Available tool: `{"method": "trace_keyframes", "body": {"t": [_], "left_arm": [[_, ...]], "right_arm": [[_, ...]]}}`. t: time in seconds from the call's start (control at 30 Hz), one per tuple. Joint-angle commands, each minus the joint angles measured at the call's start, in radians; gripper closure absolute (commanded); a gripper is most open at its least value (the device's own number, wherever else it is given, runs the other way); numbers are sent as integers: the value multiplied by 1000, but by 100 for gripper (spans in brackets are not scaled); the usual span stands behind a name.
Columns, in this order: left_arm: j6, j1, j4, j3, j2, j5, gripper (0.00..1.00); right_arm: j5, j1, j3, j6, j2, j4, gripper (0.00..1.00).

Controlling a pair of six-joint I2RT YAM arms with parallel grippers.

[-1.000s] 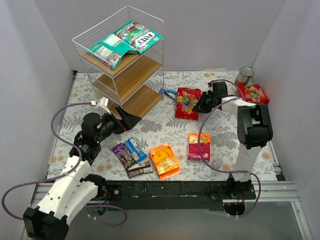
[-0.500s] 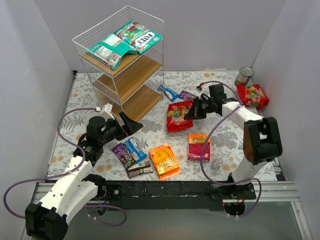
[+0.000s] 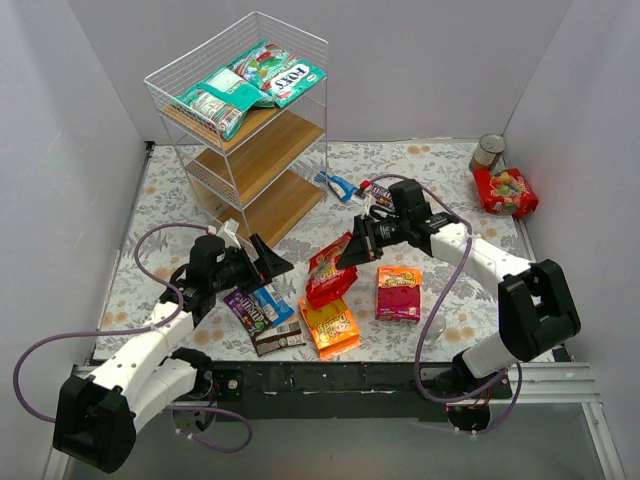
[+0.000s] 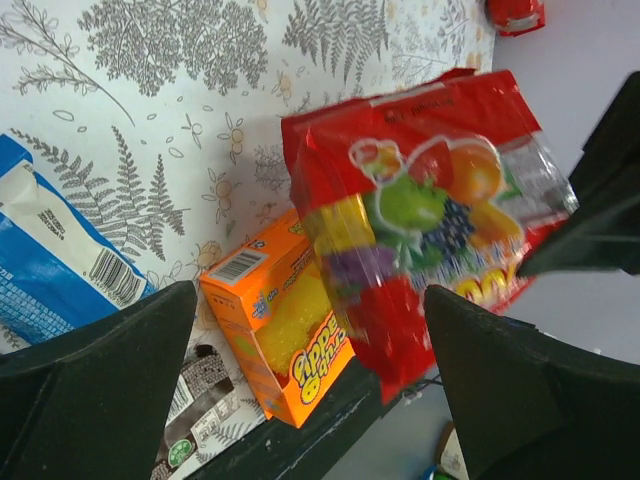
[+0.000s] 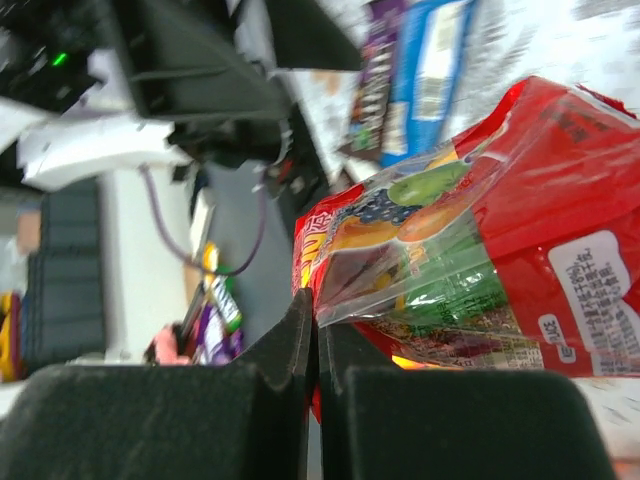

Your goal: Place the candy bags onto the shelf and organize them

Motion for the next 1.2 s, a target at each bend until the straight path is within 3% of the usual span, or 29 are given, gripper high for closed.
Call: {"method": "trace_keyframes", "body": {"t": [0.0,0.13,0.27,0.3,0.43,0.53,0.63,0.8,0.9,0.93,0.97,1.0,1.03,1.17], "left_arm": [[-14,-14,14,-7,23,53,2],[-29,-21,41,-35,2,59,2],[-39,-32,46,-59,-12,46,2],[-40,-35,49,-64,-12,39,2],[-60,-47,78,-95,-14,33,2],[-60,-67,104,-104,1,30,2],[-60,-89,114,-105,18,19,2],[-68,-112,130,-98,52,-1,4],[-106,-127,132,-95,69,-52,18],[-118,-130,127,-98,80,-68,28],[-130,-133,127,-98,81,-97,46],[-155,-133,127,-102,81,-113,52],[-164,-135,130,-104,81,-124,56],[-183,-135,146,-90,96,-150,56]], "right_arm": [[-229,67,-2,53,-75,142,99],[-259,135,-11,-2,-94,124,99],[-118,132,-52,-128,-89,-179,95],[-19,132,-66,-149,-88,-229,92],[118,127,-134,-174,-86,-300,70],[226,127,-119,-170,-86,-349,46],[307,129,-82,-168,-103,-381,36],[416,126,-46,-159,-132,-412,31],[516,127,-29,-150,-157,-449,31],[543,127,-22,-144,-163,-478,34],[581,127,-17,-139,-169,-490,34],[595,127,-14,-136,-180,-508,35],[606,127,-13,-121,-186,-518,36],[611,127,-34,-68,-218,-535,37]]}}
